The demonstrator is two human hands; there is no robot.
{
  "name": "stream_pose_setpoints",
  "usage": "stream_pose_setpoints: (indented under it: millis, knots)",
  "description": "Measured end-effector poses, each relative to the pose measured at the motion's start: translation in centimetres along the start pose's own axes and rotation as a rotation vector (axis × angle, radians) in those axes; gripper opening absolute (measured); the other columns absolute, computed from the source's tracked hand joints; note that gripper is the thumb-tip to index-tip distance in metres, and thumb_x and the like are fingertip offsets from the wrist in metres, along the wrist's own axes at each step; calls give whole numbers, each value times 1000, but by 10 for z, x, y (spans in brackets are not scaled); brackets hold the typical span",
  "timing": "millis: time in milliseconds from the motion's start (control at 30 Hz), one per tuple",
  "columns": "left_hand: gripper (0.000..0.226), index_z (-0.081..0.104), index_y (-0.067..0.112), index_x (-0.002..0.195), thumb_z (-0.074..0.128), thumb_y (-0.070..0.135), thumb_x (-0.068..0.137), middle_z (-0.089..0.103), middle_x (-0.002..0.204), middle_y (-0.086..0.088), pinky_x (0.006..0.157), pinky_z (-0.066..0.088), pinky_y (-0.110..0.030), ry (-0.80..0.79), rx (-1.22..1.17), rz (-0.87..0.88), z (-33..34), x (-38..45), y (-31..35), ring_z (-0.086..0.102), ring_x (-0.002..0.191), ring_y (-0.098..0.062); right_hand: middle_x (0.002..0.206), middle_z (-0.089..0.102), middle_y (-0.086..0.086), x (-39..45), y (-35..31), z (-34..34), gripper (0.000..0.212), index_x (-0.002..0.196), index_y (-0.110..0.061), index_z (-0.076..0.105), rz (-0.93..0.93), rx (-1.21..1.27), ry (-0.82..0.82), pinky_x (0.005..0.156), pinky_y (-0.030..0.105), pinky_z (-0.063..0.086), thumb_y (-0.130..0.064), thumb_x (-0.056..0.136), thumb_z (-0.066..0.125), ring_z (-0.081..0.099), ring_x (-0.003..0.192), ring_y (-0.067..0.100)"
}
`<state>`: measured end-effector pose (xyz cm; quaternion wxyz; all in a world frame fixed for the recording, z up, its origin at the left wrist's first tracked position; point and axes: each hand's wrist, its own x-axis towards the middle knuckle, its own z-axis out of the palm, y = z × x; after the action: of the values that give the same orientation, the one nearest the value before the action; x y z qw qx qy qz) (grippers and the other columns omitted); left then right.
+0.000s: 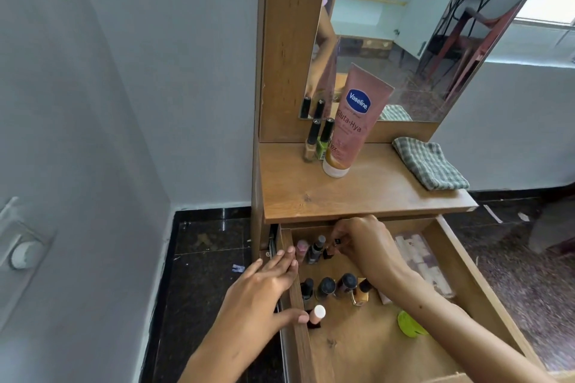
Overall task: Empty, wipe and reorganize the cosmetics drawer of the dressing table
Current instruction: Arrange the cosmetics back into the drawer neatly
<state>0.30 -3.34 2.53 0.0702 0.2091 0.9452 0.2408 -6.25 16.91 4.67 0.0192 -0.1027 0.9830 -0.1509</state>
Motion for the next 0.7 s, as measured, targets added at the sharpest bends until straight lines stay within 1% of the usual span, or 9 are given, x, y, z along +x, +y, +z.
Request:
stream_pose_setpoints:
  millis: [100,233,367,467,533,600,633,700]
  knots:
    - [82,13,28,146,52,60,81,-12,143,22,107,-6,-15,-19,5,-4,0,1,0,-12,132,10,83,68,-8,2,0,4,25,85,-30,69,1,-30,-19,72,32,55,-6,75,69,66,80,14]
    - [82,12,28,146,51,61,81,-12,144,21,108,-6,-16,-31,15,-2,0,2,-1,-12,132,9,85,69,-7,2,0,7,26,89,-30,69,6,-46,-26,73,31,55,-6,77,69,66,81,15]
    - [83,11,26,146,49,62,81,-13,144,21,107,-7,-16,-49,36,-3,-1,2,-1,-13,132,9,87,69,-10,3,-4,6,25,96,-32,67,9,-93,-34,74,30,53,-12,80,68,66,83,14]
    - [84,11,26,146,48,63,80,-12,146,20,108,-7,-17,-57,27,-8,-2,2,0,-13,131,9,90,71,-11,1,-5,4,28,100,-32,65,15,-89,-41,77,32,53,-12,80,66,66,88,14]
    - [88,12,27,146,41,70,75,-12,145,21,111,-5,-18,-62,19,-10,-3,3,1,-14,130,10,93,71,-11,-1,-5,0,28,101,-31,64,29,-83,-39,78,33,52,-12,79,65,66,92,15]
    - [101,13,27,146,28,78,60,-12,145,22,111,-5,-17,-75,45,-12,-3,3,1,-14,130,11,94,71,-11,-4,-5,-6,29,100,-31,64,31,-74,-34,79,30,51,-11,79,62,65,93,14]
    - [104,12,27,146,24,79,57,-12,145,23,110,-5,-17,-85,49,-16,-3,4,0,-14,130,11,95,70,-12,-6,-5,-10,30,101,-31,64,30,-79,-31,78,28,50,-10,79,61,65,94,13]
    - [101,10,28,146,24,79,61,-15,144,23,115,-3,-20,-124,68,-21,-2,6,-2,-15,131,10,97,69,-13,-11,-8,-20,30,103,-32,64,26,-116,-21,74,23,47,-10,82,60,64,93,11]
